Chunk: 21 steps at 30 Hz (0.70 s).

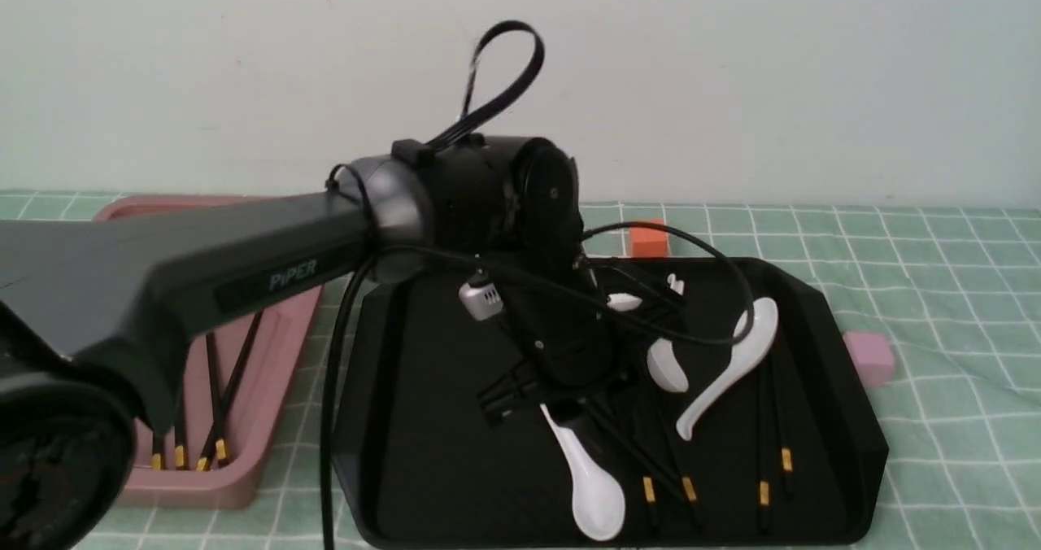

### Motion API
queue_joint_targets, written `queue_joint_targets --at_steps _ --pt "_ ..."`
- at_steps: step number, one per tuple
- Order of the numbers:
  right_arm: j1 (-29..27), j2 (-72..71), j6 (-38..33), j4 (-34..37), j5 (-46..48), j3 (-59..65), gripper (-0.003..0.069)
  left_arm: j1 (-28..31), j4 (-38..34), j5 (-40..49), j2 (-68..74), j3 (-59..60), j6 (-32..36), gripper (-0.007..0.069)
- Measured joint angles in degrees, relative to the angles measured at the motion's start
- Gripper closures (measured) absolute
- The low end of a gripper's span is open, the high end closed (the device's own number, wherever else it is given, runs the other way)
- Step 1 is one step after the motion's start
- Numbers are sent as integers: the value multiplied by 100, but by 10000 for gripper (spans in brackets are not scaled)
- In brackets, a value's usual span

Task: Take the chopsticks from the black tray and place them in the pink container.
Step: 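Reach over to the black tray and grasp a pair of chopsticks with the left gripper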

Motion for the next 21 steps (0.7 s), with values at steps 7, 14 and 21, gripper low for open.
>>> queue_joint_targets --at_steps 7,14,21 --pt "0 0 0 0 0 0 419 -53 484 -178 83 -71 -1452 301" --pt "0 0 0 0 0 0 419 -54 132 -817 410 -73 -1775 284" --pt "0 0 0 0 0 0 419 -54 271 -1021 607 -73 -2095 284"
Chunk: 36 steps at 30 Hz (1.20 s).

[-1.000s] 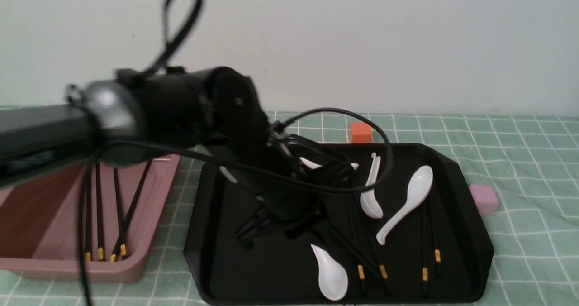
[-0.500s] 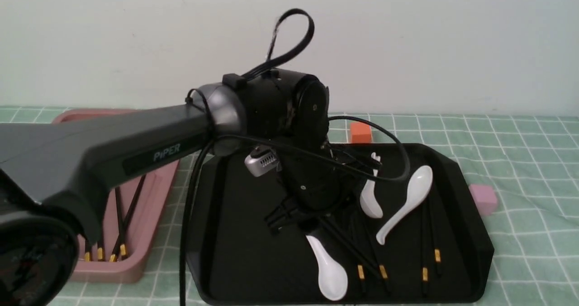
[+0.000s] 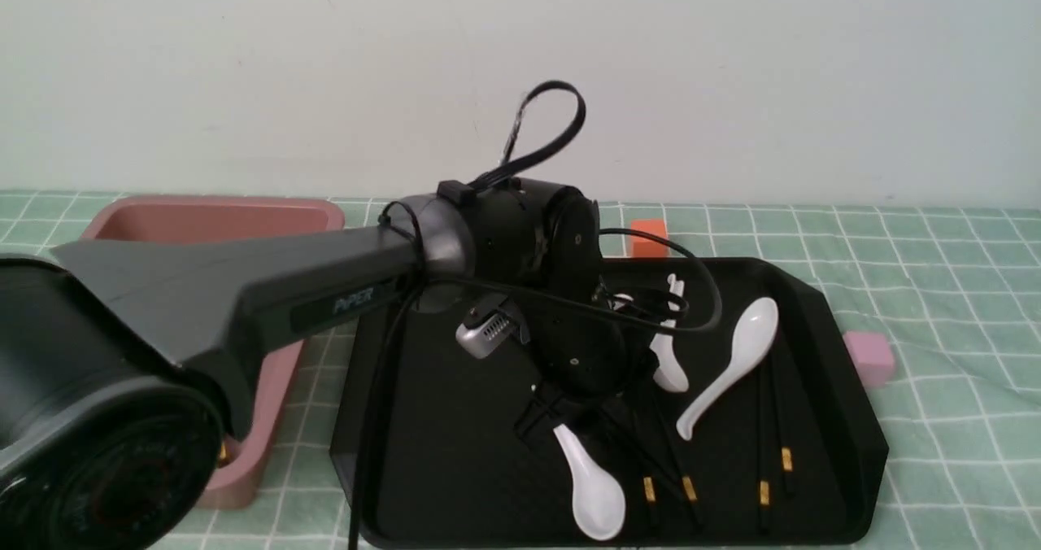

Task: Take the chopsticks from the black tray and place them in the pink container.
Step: 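Reach over to the black tray and grasp a pair of chopsticks with the left gripper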

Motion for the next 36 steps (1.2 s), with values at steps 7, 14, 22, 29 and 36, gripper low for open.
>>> queue_joint_targets --at_steps 7,14,22,29,36 --pt "0 0 0 0 0 0 419 5 214 -110 218 -14 -394 284" --pt "0 0 0 0 0 0 419 5 267 -149 281 -63 -539 328" --pt "0 0 0 0 0 0 419 5 354 -100 286 -63 -389 541" --pt "0 0 0 0 0 0 419 65 535 -45 -278 0 765 536" --pt "0 0 0 0 0 0 419 646 712 1165 -1898 -8 2389 536"
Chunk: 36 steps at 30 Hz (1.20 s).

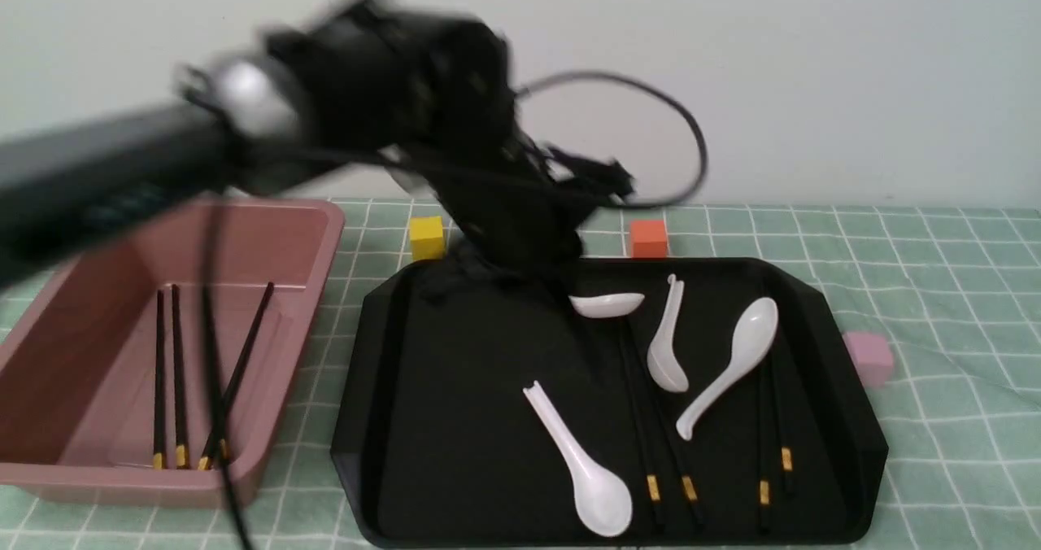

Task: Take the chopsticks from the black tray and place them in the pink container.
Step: 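Reach over to the black tray and grasp a pair of chopsticks with the left gripper, then place the chopsticks into the pink bin with the left gripper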

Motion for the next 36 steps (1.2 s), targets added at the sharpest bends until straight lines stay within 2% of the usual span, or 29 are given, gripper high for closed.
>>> queue_joint_targets --at_steps 2,4,6,14,19,24,30,32,34,36 --pt "0 0 0 0 0 0 419 273 327 750 -337 -2 512 536" --pt "0 0 0 0 0 0 419 493 632 1113 -541 35 867 536" --pt "0 0 0 0 0 0 419 798 1044 1247 -797 208 1332 536" --pt "0 0 0 0 0 0 419 1788 1512 1327 -1156 1136 2271 536" --pt "0 0 0 0 0 0 419 2168 2040 1077 -846 1407 2448 536" --pt "0 0 0 0 0 0 419 2207 2483 786 -389 1435 2543 526" --pt "0 0 0 0 0 0 419 2207 2433 784 24 1435 2407 407" --pt "0 0 0 0 0 0 419 2207 2379 976 32 1435 2363 391" --pt "0 0 0 0 0 0 419 2207 2360 1112 -38 1435 2332 403" --pt "0 0 0 0 0 0 419 2207 2348 1156 -166 1435 2319 448"
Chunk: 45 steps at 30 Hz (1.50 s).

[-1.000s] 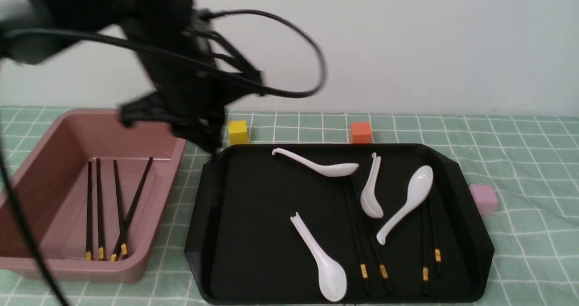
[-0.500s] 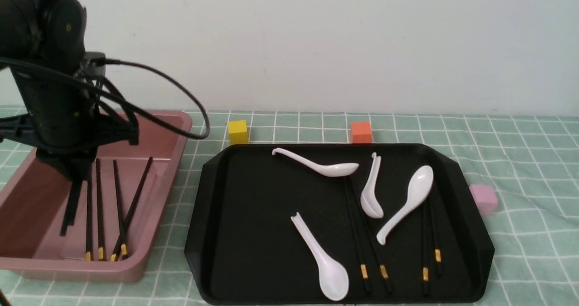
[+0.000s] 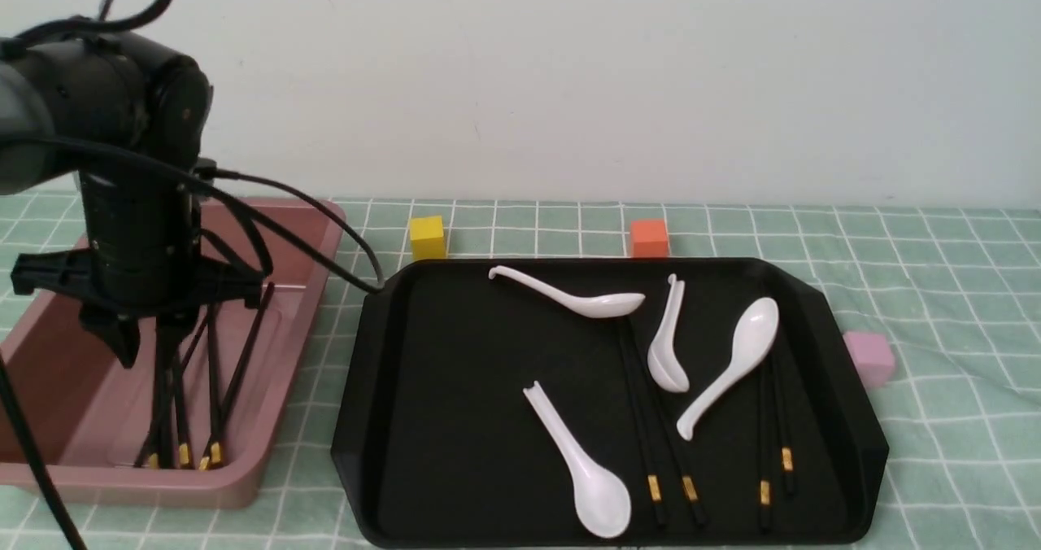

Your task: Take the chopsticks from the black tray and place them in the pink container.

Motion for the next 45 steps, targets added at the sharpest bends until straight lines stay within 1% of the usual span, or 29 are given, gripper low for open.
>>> queue_joint_targets --at_steps 2,5,9,12,13,14,16,19,21,22,24,27,31,45 --pt "0 0 0 0 0 0 419 0 -55 12 -198 0 1 510" --pt "0 0 0 0 0 0 419 0 -367 45 -694 20 102 628" --pt "0 0 0 0 0 0 419 0 -909 57 -1595 344 578 637" --pt "0 0 0 0 0 0 419 0 -1302 68 -2585 1006 730 637" --pt "0 0 0 0 0 0 419 0 -1340 68 -2656 1060 737 637" --pt "0 0 0 0 0 0 419 0 -1684 -53 -3260 1563 859 637" --pt "0 0 0 0 0 0 419 0 -2236 -500 -4000 2218 1140 637" --pt "0 0 0 0 0 0 419 0 -3163 -1605 -5272 3380 1766 637" --pt "0 0 0 0 0 0 419 0 -3549 -2270 -5930 3988 2044 637" --pt "0 0 0 0 0 0 419 0 -3830 -2842 -6487 4486 2204 637" --pt "0 0 0 0 0 0 419 0 -4117 -3455 -7158 5024 2332 637" --pt "0 0 0 0 0 0 419 0 -4293 -4037 -7947 5608 2396 637" --pt "0 0 0 0 0 0 419 0 -4355 -4562 -8414 5948 2402 637" --pt "0 0 0 0 0 0 419 0 -4288 -4656 -8464 6037 2532 637"
